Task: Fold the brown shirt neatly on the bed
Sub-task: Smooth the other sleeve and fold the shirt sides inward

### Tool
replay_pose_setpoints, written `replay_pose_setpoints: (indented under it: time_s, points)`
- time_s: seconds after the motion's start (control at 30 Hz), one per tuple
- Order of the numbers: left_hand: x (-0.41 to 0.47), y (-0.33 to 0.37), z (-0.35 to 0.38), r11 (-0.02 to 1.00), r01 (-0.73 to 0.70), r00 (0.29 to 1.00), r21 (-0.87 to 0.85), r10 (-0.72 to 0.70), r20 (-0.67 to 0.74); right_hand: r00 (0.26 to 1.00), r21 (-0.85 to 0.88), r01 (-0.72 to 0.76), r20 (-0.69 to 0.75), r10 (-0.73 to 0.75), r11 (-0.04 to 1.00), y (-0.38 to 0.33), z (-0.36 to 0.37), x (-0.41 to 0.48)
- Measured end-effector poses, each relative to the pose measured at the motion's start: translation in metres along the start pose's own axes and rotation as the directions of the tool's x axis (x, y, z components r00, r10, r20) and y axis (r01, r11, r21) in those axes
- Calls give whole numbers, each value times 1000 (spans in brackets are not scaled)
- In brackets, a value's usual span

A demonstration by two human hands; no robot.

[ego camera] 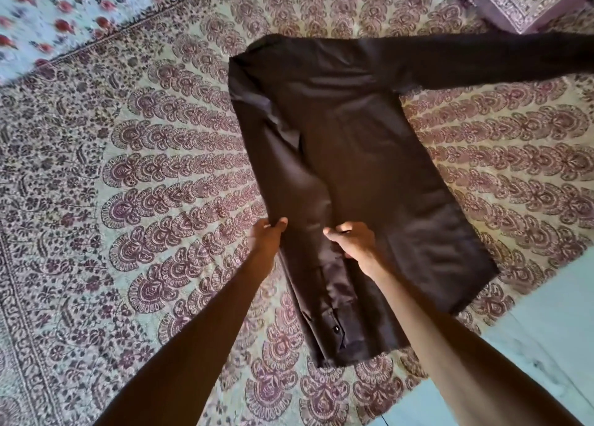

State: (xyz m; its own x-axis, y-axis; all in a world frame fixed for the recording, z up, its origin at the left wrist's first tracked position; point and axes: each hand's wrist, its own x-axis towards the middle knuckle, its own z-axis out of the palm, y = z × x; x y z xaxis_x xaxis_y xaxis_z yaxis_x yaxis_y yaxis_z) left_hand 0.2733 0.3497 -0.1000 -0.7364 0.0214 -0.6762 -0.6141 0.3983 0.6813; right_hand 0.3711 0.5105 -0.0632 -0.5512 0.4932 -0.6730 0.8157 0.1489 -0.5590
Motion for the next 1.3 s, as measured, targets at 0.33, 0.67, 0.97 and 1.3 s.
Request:
replay_pose_setpoints:
  time_s: [0.33,0.67,0.97,1.3]
  points:
    - [139,129,-10,979,-25,998,-202,37,55,995,136,96,-11,-95,986,-152,-5,105]
    - [217,219,-13,976,-218,966,12,218,-137,955,511,-286,90,281,811,-212,7,174]
    - [257,276,-26,905,-366,906,218,400,-139,898,575,-225,-191,397,786,-200,5,202]
    - [291,283,-34,409,-630,689,660,687,232,825,-41,105,-554,-111,994,-193,16,206]
